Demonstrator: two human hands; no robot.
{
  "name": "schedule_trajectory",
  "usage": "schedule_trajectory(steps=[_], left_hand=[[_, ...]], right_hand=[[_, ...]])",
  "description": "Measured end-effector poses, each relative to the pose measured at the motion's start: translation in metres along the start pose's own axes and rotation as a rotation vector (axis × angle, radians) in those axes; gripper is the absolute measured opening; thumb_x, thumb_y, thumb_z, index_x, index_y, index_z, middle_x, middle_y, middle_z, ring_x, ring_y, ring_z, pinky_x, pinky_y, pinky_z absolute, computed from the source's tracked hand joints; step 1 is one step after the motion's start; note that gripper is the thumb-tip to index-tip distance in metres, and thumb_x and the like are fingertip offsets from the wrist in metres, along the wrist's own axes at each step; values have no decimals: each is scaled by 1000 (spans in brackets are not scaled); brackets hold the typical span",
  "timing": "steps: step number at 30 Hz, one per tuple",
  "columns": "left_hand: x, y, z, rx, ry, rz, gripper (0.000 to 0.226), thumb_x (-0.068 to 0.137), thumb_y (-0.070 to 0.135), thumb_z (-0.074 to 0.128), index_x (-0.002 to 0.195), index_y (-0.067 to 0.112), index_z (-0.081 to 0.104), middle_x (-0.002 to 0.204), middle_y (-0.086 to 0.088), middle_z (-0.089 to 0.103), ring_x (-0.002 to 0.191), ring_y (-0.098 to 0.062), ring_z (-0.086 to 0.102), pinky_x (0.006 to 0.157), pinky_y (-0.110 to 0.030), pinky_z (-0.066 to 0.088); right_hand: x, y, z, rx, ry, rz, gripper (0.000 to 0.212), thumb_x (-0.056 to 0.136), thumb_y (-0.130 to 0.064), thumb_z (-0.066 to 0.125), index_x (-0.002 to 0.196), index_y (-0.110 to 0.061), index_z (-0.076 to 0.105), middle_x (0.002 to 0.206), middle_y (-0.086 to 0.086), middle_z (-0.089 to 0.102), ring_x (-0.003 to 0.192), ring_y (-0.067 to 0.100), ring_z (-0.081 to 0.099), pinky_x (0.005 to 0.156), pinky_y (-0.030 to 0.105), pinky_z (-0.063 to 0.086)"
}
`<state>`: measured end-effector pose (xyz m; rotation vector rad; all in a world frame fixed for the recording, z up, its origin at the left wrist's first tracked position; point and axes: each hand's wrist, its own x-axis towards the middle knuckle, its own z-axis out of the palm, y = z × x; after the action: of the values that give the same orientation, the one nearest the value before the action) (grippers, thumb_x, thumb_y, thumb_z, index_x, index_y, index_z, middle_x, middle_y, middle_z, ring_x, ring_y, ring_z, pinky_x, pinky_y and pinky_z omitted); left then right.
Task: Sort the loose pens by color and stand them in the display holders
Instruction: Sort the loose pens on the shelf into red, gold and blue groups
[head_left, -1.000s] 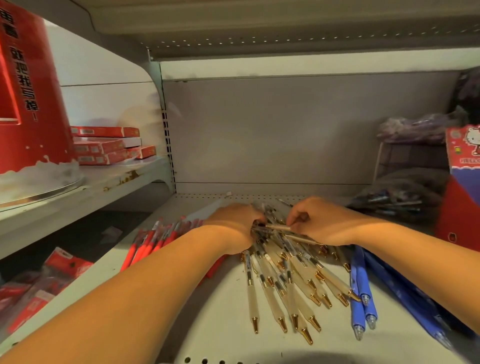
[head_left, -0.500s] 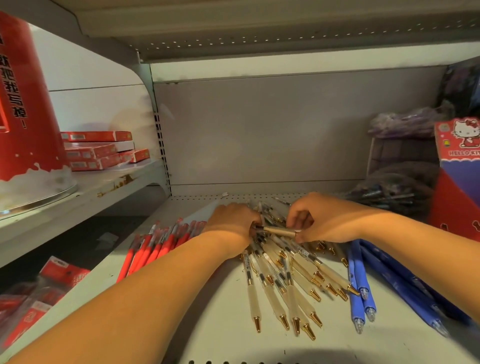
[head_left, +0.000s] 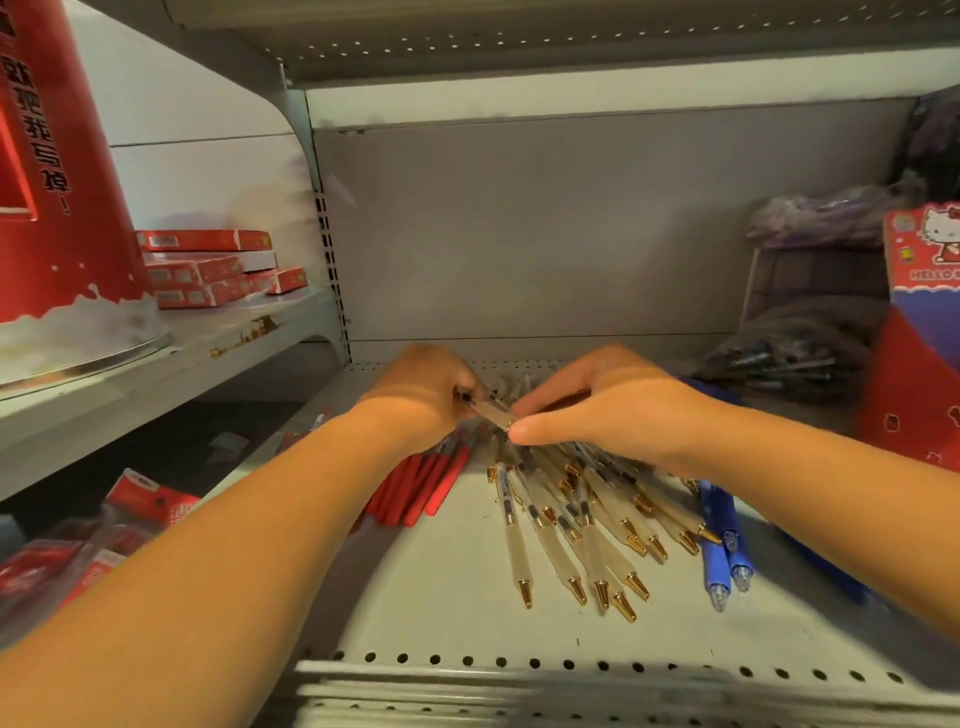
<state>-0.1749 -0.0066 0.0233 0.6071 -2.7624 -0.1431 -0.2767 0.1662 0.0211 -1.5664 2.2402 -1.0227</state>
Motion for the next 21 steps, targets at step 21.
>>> schedule_trajectory(steps=[21], left_hand=[[-12,4,19,-191,-459,-38,28,90,49,61,101,23,59,61,1,72,56,-19,70,63,-31,57]], right_hand=[[-1,-16,24,-605,-330,176,80,71,-75,62,130,-23,48,120,1,62,102,18,62,90,41,55]])
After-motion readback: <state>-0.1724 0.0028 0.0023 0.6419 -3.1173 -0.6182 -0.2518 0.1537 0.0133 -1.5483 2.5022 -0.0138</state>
